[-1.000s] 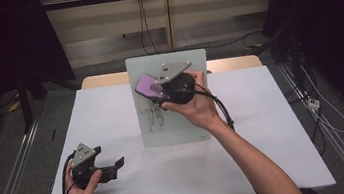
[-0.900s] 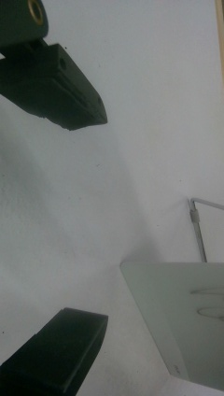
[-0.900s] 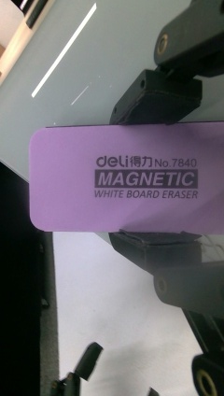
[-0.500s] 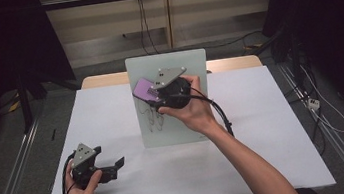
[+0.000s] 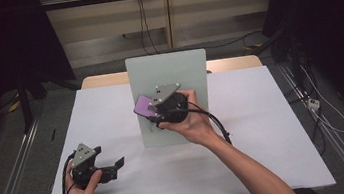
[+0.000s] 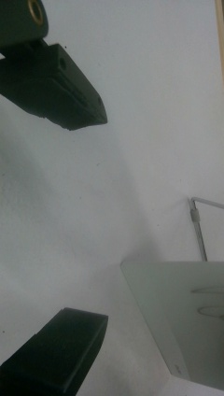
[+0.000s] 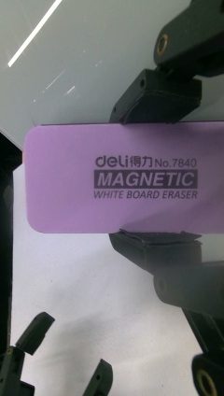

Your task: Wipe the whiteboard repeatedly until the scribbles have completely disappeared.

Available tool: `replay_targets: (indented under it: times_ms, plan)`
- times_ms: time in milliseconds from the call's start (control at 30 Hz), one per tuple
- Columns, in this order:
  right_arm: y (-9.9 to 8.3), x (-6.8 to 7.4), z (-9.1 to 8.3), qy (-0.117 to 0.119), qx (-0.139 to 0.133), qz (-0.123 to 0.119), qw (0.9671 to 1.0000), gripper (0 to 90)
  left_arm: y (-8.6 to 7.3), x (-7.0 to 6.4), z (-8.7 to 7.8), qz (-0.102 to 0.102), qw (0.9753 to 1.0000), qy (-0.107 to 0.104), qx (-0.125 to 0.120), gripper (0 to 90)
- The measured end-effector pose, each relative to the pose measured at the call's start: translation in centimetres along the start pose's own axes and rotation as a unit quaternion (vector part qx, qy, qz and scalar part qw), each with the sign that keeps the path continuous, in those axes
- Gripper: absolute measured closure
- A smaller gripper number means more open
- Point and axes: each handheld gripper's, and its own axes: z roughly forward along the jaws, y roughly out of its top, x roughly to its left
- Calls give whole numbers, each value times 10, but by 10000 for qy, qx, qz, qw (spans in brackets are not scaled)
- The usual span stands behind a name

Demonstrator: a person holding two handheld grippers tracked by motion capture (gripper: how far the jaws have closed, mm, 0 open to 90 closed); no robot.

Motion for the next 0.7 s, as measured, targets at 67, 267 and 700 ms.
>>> replay_targets:
  times_ms: [67,267,700]
  plan:
    - [0,0,0,13,10,-4,10000,422,0,0,0,-1,10000,0,8,50]
    - [9,-9,-8,-81,-117,58,9999,422,0,0,0,-4,10000,-3,7,50]
    - [14,-11,-8,-194,-292,120,9993,422,0,0,0,-2,10000,-7,-7,50]
